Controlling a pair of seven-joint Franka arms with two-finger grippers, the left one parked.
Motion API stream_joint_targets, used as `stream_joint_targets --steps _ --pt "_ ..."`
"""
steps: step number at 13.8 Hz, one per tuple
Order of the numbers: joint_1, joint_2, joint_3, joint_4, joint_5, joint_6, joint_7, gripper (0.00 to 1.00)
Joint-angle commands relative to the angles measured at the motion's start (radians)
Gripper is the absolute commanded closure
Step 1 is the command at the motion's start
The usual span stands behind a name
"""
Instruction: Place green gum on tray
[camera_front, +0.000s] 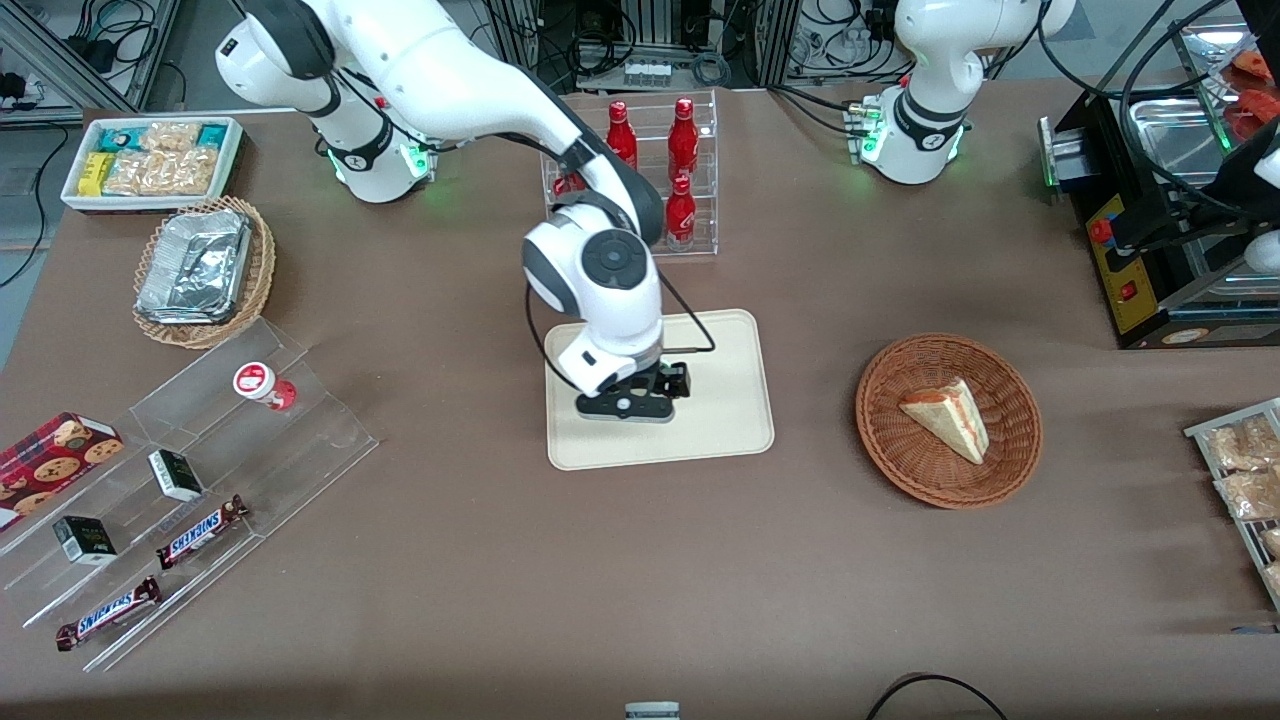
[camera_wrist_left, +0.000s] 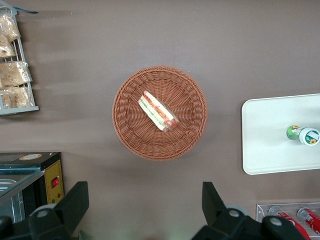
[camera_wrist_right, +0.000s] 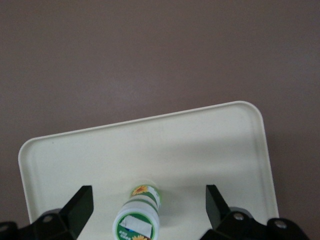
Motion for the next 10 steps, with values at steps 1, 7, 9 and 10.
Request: stream_joint_targets --steps 1,7,9,10 --pt "-0.054 -0.178 0.011 -0.132 -0.005 -0.092 -0.064 0.0" --pt "-0.29 -0.472 0.013 -0.198 0.04 -0.439 -0.391 0.0" --pt "-0.382 -0.54 0.008 -0.2 0.048 -0.535 -0.512 0.0" --pt "-0.426 -0.567 0.007 -0.206 0.047 -0.574 -0.563 0.0"
